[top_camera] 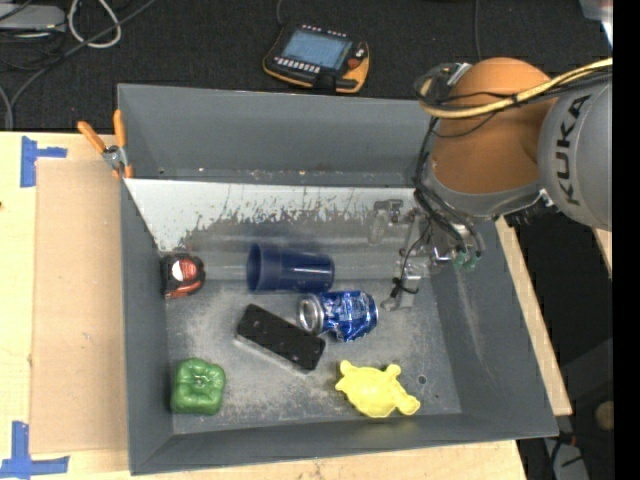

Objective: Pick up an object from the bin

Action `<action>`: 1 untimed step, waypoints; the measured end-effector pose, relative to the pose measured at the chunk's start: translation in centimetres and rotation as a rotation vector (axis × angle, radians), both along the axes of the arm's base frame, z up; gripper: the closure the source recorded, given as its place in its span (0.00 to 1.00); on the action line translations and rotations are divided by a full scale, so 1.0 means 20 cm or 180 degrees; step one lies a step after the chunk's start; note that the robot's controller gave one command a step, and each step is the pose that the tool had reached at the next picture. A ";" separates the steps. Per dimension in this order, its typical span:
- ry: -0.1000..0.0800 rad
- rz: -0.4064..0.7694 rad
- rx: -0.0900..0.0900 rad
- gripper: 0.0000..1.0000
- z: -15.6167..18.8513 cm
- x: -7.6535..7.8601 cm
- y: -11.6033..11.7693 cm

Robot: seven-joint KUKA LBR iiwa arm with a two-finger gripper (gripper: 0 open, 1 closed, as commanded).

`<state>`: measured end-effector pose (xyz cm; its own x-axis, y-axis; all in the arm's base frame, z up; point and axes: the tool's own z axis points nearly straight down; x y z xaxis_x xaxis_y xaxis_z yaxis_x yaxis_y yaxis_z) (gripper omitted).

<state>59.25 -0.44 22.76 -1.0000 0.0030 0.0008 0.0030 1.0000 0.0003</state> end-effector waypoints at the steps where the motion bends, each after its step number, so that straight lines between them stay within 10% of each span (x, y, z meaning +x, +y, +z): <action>1: 0.0000 0.0000 0.0000 0.00 0.00 0.00 0.00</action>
Offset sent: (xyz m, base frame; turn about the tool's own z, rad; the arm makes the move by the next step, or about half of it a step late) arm -0.0324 -0.0531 -0.0403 0.0065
